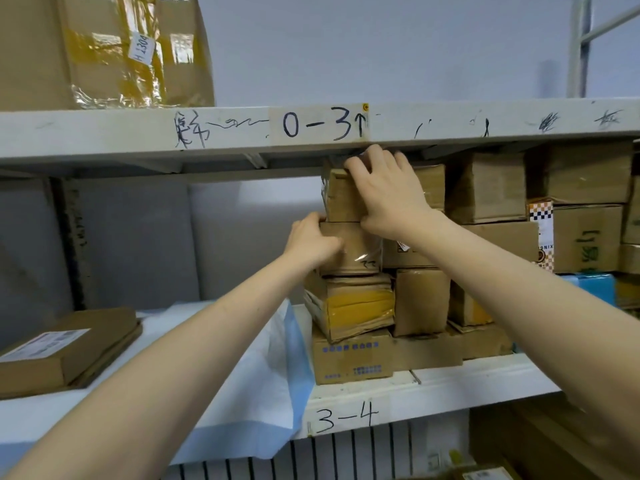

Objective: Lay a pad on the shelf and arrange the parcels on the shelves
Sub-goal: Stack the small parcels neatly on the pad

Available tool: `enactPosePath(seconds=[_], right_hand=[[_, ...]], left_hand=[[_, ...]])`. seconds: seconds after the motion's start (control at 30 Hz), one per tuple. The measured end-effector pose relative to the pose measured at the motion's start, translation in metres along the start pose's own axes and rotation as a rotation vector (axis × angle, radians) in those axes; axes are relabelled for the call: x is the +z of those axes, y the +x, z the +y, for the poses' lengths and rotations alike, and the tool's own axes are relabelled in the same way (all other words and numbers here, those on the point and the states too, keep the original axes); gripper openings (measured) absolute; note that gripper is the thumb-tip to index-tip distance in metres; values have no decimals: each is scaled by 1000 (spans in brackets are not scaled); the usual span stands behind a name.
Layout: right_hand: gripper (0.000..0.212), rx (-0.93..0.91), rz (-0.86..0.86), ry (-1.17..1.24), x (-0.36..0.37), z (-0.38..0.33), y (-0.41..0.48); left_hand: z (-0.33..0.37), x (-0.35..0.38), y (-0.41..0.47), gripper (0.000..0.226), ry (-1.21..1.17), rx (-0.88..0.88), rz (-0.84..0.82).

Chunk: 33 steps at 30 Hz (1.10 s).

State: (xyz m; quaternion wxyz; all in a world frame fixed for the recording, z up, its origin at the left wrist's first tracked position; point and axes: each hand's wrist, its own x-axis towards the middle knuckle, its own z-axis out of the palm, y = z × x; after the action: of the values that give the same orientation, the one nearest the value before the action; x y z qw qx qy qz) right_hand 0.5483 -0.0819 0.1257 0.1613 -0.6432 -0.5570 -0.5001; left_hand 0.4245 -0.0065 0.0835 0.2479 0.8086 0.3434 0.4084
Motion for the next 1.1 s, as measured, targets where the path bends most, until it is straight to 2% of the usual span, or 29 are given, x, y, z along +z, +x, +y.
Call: enactPosePath(seconds=[0.1,0.27,0.37,0.47,0.57,0.63,0.73,0.8,0.83,0.9,1.0,1.1], right_hand=[[70,-31,71,51,6,5,-4],[52,76,95,565,7,4,-7],[46,54,141,757,4,-4,-6],[35,93,282,891,-2,-12,-3],[27,114,395,1009,-4,-20,0],[21,63,374,1053,-5,-29,-1],[19,35,314,1095,-4,-38,-6],[23,170,395,1026,0,-29,-8],[28,269,426,917,3,-19,-10],[45,428,340,604,13,5,-16],[82,357,56,229,28,30,-26],[96,264,-104,38,35,40,-24]], left_hand=[[3,-2,2,52,-36,-20,-11],[14,-6,-1,51,-269,-15,51],[23,-10,-6,41,-416,-20,48],[28,-15,-14,38,-629,-57,102],[29,-25,-19,48,-908,-143,207],[29,-34,-21,59,-1064,-260,271],[23,-41,-22,63,-1037,-372,334],[19,-40,-21,60,-1061,-363,343],[19,-39,-21,58,-1093,-349,340],[19,-38,-20,56,-1141,-324,336],[18,-38,-17,56,-1200,-327,317],[13,-39,-15,56,-1246,-351,299]])
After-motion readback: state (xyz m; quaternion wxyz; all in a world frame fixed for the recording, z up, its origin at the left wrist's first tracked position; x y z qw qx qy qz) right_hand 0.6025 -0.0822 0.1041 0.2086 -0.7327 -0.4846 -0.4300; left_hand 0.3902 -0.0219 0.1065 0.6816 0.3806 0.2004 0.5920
